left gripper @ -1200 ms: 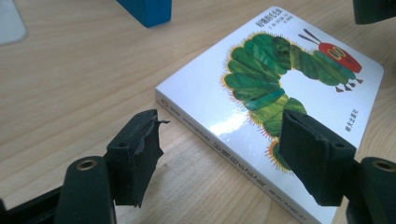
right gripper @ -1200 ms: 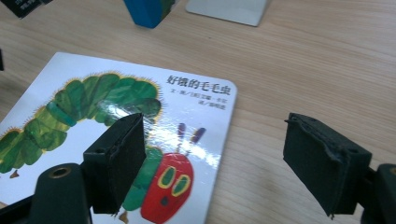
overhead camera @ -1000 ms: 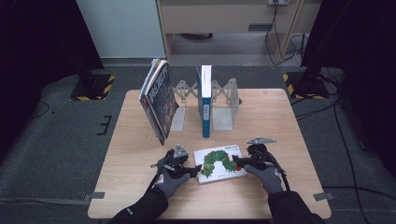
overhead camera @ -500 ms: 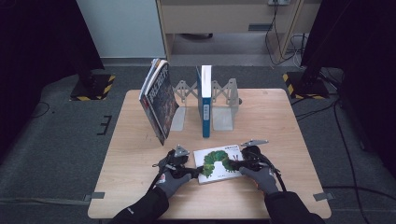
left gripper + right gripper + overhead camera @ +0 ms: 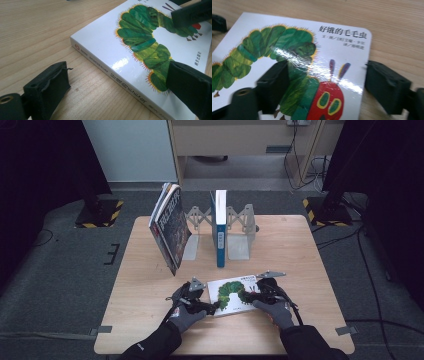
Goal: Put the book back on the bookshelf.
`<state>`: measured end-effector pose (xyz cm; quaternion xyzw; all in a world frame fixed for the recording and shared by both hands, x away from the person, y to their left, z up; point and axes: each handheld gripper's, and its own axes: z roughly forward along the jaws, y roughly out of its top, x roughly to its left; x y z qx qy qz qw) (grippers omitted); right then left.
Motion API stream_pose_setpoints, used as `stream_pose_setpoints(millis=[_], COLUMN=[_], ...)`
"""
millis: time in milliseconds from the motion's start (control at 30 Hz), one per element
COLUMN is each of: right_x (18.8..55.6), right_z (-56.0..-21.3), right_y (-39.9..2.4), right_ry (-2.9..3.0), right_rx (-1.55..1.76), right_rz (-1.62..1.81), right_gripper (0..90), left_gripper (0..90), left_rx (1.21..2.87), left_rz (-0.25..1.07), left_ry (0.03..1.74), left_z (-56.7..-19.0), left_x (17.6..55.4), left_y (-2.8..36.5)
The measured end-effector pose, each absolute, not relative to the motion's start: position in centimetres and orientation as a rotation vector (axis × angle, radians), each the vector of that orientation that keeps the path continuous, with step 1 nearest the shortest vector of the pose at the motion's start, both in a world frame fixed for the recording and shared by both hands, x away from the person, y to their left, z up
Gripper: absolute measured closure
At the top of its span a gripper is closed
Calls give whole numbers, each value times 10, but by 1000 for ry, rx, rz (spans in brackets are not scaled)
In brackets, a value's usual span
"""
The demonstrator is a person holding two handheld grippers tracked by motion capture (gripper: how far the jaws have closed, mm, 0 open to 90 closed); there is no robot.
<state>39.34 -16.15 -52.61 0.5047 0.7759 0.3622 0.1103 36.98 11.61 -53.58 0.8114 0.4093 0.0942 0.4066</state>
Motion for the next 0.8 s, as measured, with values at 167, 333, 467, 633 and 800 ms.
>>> stream_pose_setpoints(millis=[167,333,467,633,800], right_x=[394,392,393,389,387], right_z=[-526,-524,-520,-517,-513], right_y=[-168,-167,-172,-174,-178], right_ry=[2259,2296,2285,2293,2295], right_rx=[1538,1543,1571,1567,1572], right_rz=[1112,1172,1223,1227,1257], right_gripper=[333,359,371,371,372], left_gripper=[61,123,143,142,140], left_rx=[2041,2037,2031,2052,2044], left_rz=[227,212,197,206,190], left_ry=[1038,1040,1049,1020,1020], left_z=[-535,-533,-532,-531,-531], left_x=[369,367,367,365,365], left_y=[116,114,115,112,113])
